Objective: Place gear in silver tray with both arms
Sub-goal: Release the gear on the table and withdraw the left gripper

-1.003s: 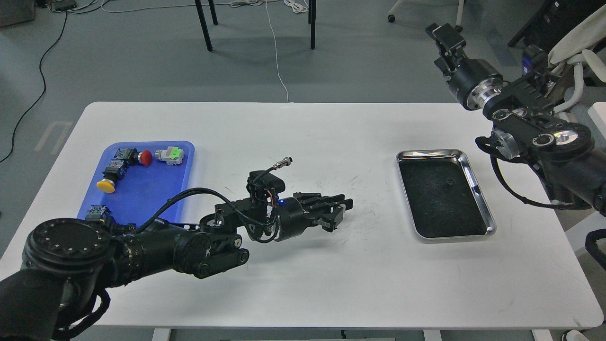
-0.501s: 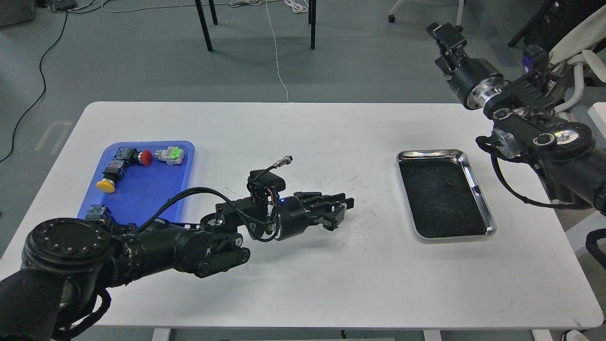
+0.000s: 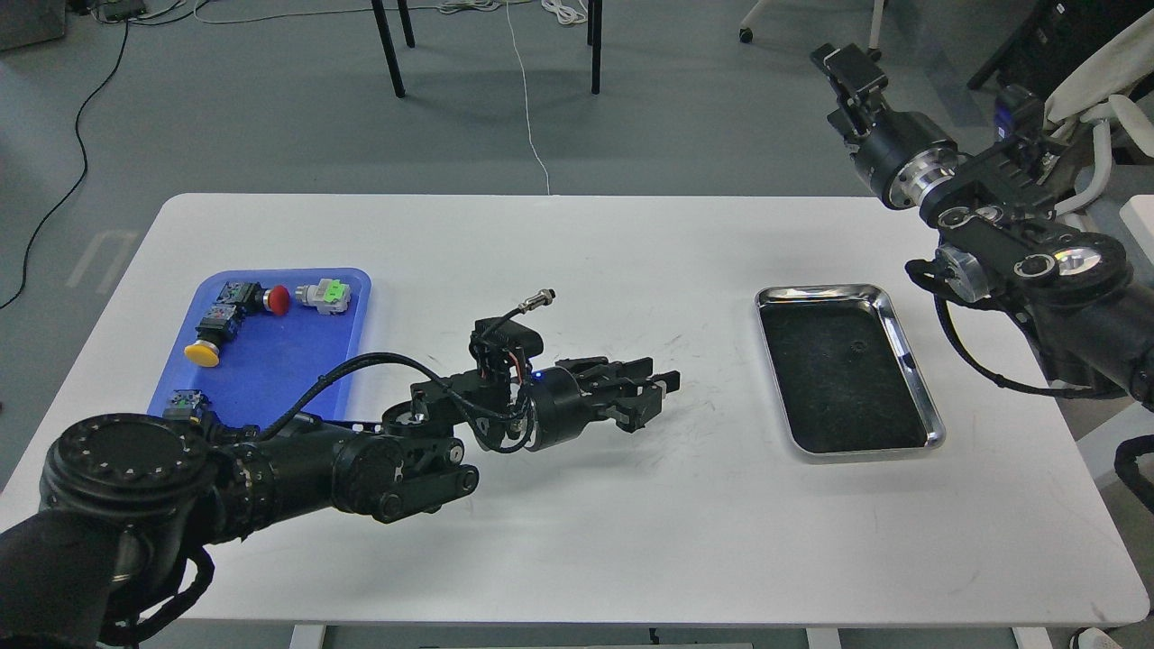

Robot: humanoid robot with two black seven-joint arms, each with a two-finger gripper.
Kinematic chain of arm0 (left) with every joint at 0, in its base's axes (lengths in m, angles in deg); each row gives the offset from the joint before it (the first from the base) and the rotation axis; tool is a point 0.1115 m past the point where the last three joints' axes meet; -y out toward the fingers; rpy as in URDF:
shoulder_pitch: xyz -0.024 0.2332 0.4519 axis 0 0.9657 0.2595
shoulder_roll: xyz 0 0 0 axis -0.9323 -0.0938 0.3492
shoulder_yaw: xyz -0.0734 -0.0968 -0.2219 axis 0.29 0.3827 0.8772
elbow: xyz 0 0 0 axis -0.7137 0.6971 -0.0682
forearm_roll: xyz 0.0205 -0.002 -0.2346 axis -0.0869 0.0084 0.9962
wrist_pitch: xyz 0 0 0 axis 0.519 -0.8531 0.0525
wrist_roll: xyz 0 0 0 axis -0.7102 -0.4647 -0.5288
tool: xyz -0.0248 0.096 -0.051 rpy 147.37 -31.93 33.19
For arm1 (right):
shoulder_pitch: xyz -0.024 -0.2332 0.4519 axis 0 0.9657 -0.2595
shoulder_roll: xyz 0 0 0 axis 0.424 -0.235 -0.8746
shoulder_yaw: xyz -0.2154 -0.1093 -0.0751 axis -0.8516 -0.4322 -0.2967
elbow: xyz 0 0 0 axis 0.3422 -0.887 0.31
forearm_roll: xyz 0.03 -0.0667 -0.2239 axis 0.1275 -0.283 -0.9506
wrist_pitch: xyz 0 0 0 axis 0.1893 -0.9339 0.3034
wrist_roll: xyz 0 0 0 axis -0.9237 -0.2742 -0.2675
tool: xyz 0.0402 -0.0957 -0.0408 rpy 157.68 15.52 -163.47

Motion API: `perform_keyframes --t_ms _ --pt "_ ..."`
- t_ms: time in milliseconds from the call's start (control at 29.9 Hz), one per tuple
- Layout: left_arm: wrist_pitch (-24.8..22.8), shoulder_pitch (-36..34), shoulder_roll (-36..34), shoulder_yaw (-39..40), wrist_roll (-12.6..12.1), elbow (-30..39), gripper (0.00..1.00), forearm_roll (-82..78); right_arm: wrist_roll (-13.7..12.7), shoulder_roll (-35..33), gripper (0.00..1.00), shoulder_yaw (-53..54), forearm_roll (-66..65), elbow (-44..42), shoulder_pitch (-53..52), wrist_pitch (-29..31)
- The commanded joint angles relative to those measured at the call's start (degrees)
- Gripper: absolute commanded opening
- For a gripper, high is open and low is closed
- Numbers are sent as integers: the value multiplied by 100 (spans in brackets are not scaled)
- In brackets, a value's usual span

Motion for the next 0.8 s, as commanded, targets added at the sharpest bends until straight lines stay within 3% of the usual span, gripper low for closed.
perform_keyframes --t_ms 0,201,334,468,769 --pt "-279 -26 0 460 0 -8 52 312 0 0 95 -84 -9 31 -131 112" --pt "-535 -508 -96 1171 0 1 57 1339 -87 0 95 -857 79 75 -536 201" --pt "-1043 -702 -973 1585 0 -8 60 2095 -114 0 95 -945 79 206 -720 332" --pt "-1457 -948 -1809 1796 0 10 61 3008 -342 0 95 -1418 70 557 -958 429" --pt "-1599 -984 -2953 1981 0 -8 61 4584 -360 -18 95 -3097 -17 1330 -1827 956"
